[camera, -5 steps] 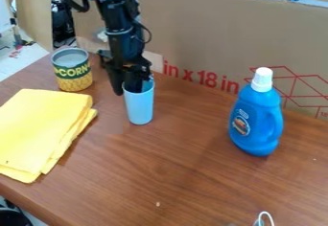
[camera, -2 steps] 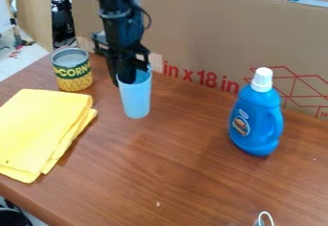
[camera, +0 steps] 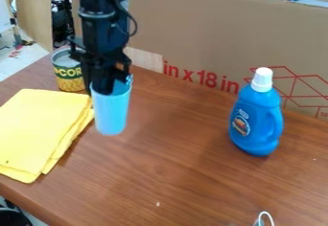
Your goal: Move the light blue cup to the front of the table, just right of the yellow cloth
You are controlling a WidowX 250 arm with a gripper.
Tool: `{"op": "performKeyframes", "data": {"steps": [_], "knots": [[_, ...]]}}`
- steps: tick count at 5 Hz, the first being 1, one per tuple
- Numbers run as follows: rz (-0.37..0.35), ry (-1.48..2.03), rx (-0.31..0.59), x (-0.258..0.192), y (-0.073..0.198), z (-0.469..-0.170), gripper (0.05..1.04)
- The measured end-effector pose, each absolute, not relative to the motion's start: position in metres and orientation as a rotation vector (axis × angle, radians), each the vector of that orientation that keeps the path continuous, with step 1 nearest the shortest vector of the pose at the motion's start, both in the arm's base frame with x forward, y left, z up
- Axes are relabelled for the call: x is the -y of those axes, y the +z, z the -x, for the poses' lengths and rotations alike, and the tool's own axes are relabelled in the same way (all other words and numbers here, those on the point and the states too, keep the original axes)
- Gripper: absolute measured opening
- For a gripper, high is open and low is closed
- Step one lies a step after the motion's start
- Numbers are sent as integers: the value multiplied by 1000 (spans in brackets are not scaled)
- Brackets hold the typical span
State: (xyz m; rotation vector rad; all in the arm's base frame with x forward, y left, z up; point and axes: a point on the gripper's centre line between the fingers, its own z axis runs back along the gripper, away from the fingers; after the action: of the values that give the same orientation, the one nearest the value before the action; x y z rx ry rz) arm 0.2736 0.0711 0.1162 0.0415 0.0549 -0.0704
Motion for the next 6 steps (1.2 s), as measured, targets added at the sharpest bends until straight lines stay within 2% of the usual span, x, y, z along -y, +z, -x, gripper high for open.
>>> {"op": "performKeyframes", "data": {"steps": [1,3,4,6], "knots": [[2,-130,-110,-64,102,-258,92],[103,-217,-157,-61,73,-243,92],[106,-253,-158,-60,59,-239,92],[102,-319,-130,-58,55,-234,111]]}}
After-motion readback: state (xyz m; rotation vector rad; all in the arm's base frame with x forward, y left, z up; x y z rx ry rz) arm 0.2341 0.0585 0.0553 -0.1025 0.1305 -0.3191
